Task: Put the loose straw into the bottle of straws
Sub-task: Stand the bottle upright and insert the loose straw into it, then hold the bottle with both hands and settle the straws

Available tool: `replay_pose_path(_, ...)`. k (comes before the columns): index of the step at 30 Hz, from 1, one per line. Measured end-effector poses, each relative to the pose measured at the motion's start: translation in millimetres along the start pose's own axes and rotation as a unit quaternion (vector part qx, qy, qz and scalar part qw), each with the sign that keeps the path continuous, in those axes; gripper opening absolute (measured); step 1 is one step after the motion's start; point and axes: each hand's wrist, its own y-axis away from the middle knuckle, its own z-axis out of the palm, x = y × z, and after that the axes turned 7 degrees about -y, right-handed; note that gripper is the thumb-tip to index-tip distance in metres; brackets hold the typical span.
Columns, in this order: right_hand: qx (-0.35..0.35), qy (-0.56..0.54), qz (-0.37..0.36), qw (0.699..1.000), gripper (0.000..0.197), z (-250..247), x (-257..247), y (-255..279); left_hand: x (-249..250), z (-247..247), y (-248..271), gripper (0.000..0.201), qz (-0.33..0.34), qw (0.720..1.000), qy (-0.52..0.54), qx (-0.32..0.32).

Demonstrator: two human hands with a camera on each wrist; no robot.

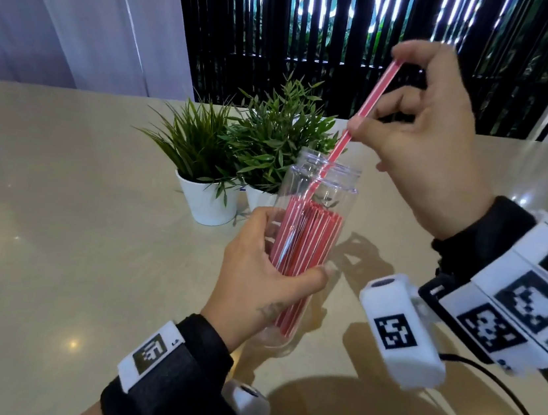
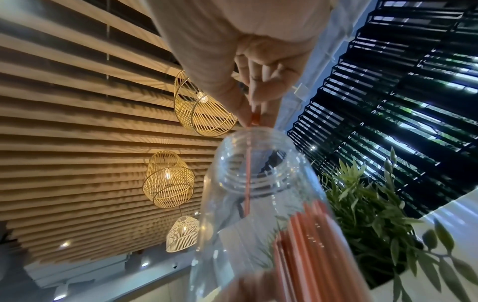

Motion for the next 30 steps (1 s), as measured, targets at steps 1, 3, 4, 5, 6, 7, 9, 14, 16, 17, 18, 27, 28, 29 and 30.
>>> replay_pose_path(1,-0.011,-0.003,0.002,1.000,0.049,2,0,2,0,0,0,0.046,0.000,1.000,-0.005,0.002)
replay_pose_path(3,-0.028,-0.007,0.006,1.000,0.045,5,0,6,-1,0,-2,0.046,-0.002,1.000,-0.013,0.008)
replay_pose_path(4,-0.037,-0.005,0.009,0.999,0.044,6,0,7,-2,-1,-2,0.046,-0.003,1.000,-0.013,0.011)
replay_pose_path(5,-0.049,0.002,0.013,0.999,0.039,7,0,9,-2,-1,-3,0.046,-0.004,1.000,-0.012,0.012)
replay_pose_path(6,-0.062,0.012,0.012,0.998,0.031,7,1,10,-2,-1,-3,0.047,-0.004,1.000,-0.011,0.013)
replay_pose_path(7,-0.073,0.023,0.008,0.997,0.020,8,1,11,-3,-2,-3,0.049,-0.004,1.000,-0.010,0.014)
replay_pose_path(9,-0.078,0.034,0.002,0.996,0.011,10,0,13,-4,-2,-3,0.051,-0.003,1.000,-0.006,0.017)
replay_pose_path(14,-0.005,-0.012,0.006,1.000,0.021,1,3,8,-7,-2,-3,0.048,-0.008,1.000,0.001,0.020)
replay_pose_path(16,0.022,-0.031,0.015,0.999,0.012,-1,8,16,-8,-2,-4,0.050,-0.011,1.000,0.005,0.023)
replay_pose_path(17,0.026,-0.041,0.029,0.998,0.007,0,11,25,-7,-2,-4,0.052,-0.013,1.000,0.004,0.025)
replay_pose_path(18,0.021,-0.055,0.050,0.997,0.008,3,16,37,-7,-1,-5,0.053,-0.015,0.999,0.004,0.029)
replay_pose_path(27,-0.078,-0.220,0.200,0.952,0.062,39,29,111,8,0,-6,0.048,-0.005,0.995,0.099,0.009)
replay_pose_path(28,-0.085,-0.225,0.194,0.951,0.064,40,28,114,9,1,-5,0.047,-0.003,0.994,0.113,0.008)
replay_pose_path(29,-0.093,-0.226,0.185,0.952,0.068,42,27,116,9,1,-3,0.046,-0.001,0.992,0.124,0.005)
replay_pose_path(30,-0.098,-0.225,0.178,0.953,0.071,41,26,117,10,1,-2,0.046,0.000,0.991,0.135,-0.002)
